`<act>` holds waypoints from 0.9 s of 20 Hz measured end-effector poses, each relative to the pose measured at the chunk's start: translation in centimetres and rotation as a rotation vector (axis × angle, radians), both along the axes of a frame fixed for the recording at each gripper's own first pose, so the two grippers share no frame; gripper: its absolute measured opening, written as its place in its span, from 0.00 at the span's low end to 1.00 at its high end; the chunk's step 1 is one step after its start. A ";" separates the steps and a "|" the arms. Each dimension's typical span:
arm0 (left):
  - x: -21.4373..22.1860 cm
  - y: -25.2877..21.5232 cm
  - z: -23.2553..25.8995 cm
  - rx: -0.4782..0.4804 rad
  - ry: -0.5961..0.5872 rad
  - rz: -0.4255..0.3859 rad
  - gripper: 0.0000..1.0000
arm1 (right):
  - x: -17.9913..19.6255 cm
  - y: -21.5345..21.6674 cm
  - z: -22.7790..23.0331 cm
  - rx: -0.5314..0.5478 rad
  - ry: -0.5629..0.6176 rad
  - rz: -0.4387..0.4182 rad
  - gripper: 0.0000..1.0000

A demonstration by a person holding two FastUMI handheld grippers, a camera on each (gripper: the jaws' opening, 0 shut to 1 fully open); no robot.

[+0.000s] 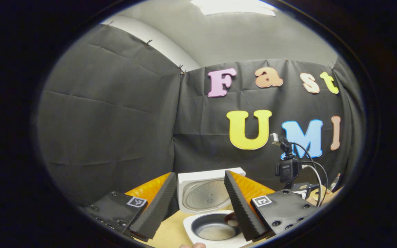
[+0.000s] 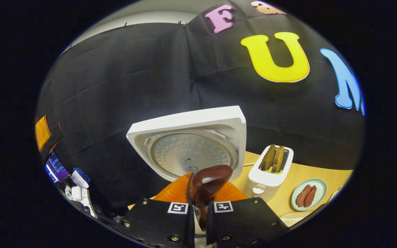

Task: Close the left gripper, press the button to open the rice cooker; take a wooden spoon from the chopstick holder with the right hand, scoop a spoonful of rice and pour it into the rice cooker, then put the wooden spoon back into the chopstick holder.

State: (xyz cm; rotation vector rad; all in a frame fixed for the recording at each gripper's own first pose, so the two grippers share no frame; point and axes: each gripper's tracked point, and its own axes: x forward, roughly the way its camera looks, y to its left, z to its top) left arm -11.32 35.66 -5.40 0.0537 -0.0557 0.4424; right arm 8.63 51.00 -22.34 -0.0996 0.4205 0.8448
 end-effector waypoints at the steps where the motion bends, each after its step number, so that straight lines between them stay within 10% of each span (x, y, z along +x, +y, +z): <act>1: -0.1 0.0 0.1 0.002 -0.002 0.002 0.94 | 0.1 0.1 0.2 -0.001 -0.005 0.002 0.13; 18: -1.4 0.1 1.3 0.015 -0.034 0.040 0.94 | -1.2 1.5 1.8 -0.117 -0.159 0.109 0.13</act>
